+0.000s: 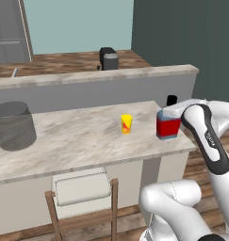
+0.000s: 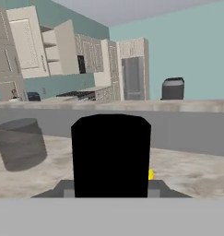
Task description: Open the cabinet directly in front. Then move the liquor and the cup to the dining counter with the jar on it.
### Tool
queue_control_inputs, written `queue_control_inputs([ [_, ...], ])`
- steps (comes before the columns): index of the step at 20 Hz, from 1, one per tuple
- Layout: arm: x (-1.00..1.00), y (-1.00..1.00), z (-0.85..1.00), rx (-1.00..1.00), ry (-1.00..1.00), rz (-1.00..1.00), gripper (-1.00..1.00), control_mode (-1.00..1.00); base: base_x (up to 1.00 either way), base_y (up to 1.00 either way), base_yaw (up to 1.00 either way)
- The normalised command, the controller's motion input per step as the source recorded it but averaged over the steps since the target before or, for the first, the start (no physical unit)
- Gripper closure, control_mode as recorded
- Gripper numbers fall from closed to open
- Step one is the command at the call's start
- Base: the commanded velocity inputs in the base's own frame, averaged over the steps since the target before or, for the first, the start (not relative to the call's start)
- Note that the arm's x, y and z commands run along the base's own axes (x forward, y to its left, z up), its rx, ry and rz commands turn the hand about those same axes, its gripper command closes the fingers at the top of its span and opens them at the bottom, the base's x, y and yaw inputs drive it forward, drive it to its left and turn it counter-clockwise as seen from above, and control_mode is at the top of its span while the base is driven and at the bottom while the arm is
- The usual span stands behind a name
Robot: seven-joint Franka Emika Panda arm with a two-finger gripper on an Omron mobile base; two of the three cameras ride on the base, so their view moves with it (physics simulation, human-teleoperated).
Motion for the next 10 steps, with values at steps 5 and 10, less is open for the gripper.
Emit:
queue_control_inputs([
  [5, 0.08, 0.0, -0.06, 0.0, -0.04, 0.0, 1.0, -1.0, 0.0, 0.0, 0.0],
  [10, 0.1, 0.0, -0.07, 0.0, -0.04, 0.0, 1.0, -1.0, 0.0, 0.0, 0.0],
])
